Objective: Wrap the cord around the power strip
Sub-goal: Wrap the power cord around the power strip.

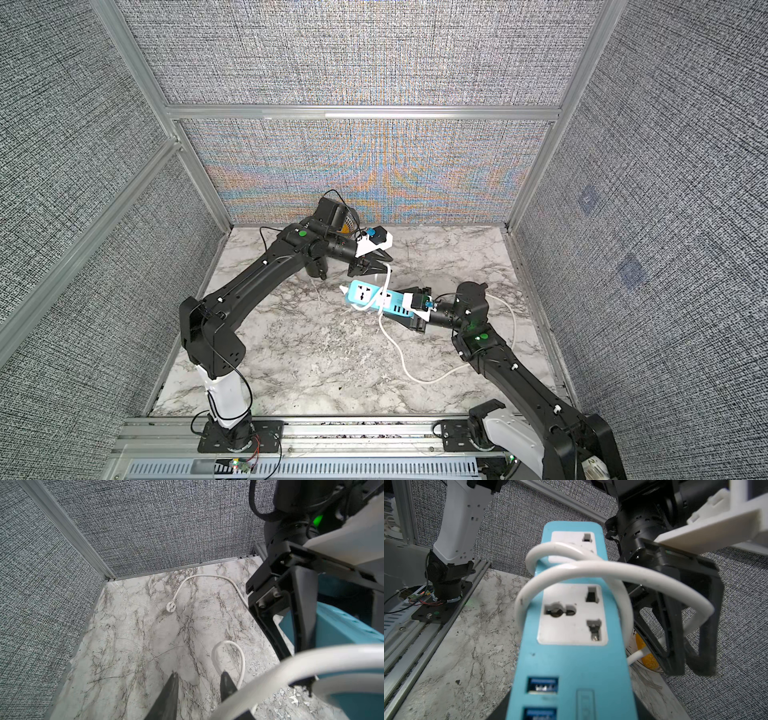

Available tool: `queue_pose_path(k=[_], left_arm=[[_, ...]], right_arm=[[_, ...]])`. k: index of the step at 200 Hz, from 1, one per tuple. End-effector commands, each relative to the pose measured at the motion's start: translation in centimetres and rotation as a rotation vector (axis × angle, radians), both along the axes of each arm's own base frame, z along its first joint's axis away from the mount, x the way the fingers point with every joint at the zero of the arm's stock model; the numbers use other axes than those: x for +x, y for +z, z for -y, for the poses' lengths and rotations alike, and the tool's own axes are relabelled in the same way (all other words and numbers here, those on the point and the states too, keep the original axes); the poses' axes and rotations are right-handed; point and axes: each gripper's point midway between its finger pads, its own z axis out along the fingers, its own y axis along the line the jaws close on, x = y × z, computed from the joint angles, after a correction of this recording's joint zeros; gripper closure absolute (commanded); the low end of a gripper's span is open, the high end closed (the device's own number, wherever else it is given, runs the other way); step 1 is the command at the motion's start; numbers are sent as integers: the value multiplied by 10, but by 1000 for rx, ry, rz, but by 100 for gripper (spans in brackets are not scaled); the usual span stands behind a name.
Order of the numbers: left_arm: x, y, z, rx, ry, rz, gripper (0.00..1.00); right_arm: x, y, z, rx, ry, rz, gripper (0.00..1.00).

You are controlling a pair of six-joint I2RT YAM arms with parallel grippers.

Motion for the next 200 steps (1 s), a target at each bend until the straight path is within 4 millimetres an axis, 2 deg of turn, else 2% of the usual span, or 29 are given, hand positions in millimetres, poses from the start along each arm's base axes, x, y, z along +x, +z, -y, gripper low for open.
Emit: queue_pose_path(k=[1,28,107,159,200], left_arm=[[2,6,6,-50,-9,-34,63],[3,0,12,-69,-22,-82,61],[24,-17,27,-143,56,-199,57],[22,-28,28,-163,70,-257,62],[23,-37,29,-208,111,-305,59]], right_arm=[[-4,21,-1,49,18,85,100],[-1,22,-1,56,4,95,100],[10,26,6,97,-94,123,100],[19,33,11,148,-157,130,100],[24,40,12,175,-172,131,100]])
